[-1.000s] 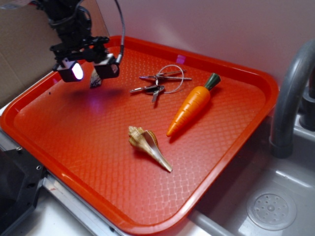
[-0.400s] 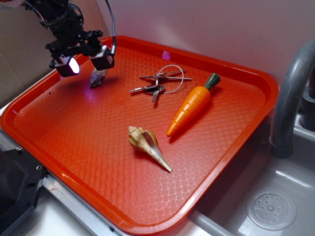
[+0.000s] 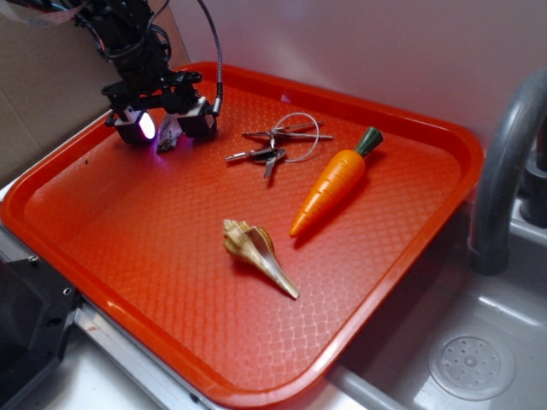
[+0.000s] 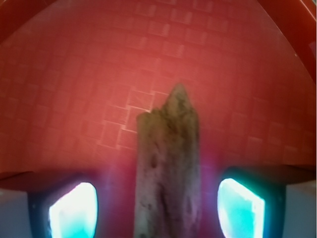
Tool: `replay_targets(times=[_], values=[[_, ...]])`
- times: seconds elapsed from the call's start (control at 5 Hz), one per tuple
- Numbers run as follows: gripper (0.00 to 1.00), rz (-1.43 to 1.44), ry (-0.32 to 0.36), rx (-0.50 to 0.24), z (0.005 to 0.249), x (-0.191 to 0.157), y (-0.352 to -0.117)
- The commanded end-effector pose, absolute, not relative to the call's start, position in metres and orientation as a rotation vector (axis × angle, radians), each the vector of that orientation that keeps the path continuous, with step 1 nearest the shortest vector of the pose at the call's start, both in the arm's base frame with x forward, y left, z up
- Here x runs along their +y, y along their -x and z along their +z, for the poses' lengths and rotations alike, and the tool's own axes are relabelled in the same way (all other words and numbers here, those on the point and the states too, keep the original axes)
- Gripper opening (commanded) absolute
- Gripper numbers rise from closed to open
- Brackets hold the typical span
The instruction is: Grab the wood chip.
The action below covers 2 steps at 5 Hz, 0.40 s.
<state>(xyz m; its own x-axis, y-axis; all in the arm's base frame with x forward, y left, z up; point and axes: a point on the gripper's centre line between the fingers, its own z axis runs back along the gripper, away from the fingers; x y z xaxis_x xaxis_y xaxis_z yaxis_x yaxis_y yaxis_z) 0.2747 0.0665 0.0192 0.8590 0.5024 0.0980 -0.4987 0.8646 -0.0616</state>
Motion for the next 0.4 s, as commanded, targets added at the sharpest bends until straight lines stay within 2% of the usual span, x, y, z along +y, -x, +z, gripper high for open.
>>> replay_targets(times=[0.0, 0.2], values=[[1.0, 0.49, 0.011, -0.124, 0.0096, 0.0673, -0.2774], [0.0, 0.502, 0.001, -0.118, 0.0072, 0.0652, -0.2772]])
